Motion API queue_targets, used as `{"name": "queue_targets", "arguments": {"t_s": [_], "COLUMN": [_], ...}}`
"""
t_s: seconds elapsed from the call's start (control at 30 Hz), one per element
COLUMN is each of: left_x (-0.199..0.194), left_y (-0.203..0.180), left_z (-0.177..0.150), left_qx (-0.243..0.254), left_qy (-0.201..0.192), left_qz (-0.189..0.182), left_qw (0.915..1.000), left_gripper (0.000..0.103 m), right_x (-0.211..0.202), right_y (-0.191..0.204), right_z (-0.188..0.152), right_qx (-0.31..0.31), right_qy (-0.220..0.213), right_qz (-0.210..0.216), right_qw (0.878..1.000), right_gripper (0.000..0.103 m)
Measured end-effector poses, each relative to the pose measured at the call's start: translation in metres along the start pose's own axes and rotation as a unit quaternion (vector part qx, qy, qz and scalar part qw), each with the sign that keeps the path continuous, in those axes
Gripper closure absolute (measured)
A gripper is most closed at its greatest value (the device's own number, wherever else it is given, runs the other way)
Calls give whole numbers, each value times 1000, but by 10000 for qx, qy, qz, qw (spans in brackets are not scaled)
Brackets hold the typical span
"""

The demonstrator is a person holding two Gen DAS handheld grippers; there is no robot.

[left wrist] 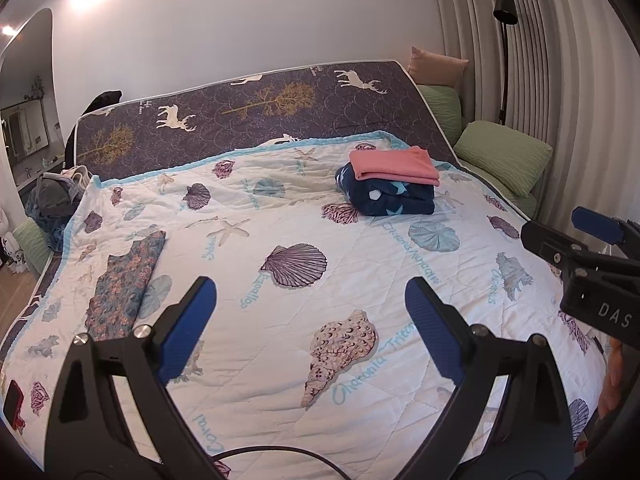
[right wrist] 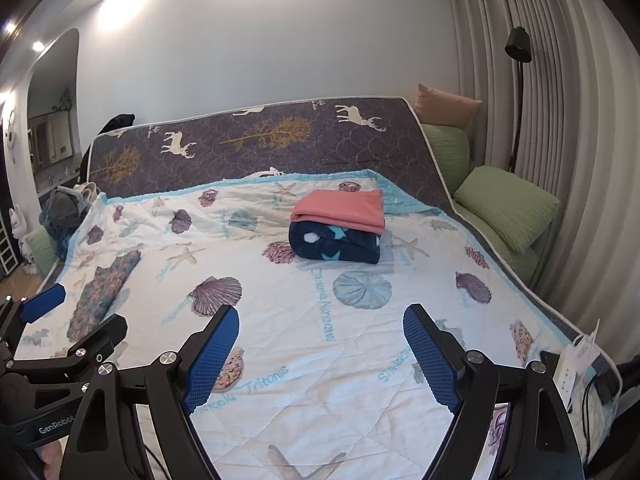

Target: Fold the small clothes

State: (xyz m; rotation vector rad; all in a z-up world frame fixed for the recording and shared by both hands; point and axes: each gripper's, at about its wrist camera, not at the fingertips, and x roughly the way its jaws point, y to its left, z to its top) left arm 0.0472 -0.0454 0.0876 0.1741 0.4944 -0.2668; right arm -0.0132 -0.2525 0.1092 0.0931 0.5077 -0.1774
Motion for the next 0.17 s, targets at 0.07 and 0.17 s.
{"name": "queue_targets", "arguments": {"t_s": [0.07,0.17], "left_x": [-1,-3], "left_y": [1,3], "left_z": [0,0], "left_qx": [-22,-25], "left_qy": [-10,-39], "left_qz": [-20,-4], "left_qw": [10000,10000], "left_gripper": [8,8], "right_x": [0,0], "right_y": [2,3], "right_z": [-1,0], "right_qx": [-21,-30], "right_qy": [-9,-12], "right_qz": [-9,-17], "right_qw": [10000,10000], "right_gripper": [17,17]}}
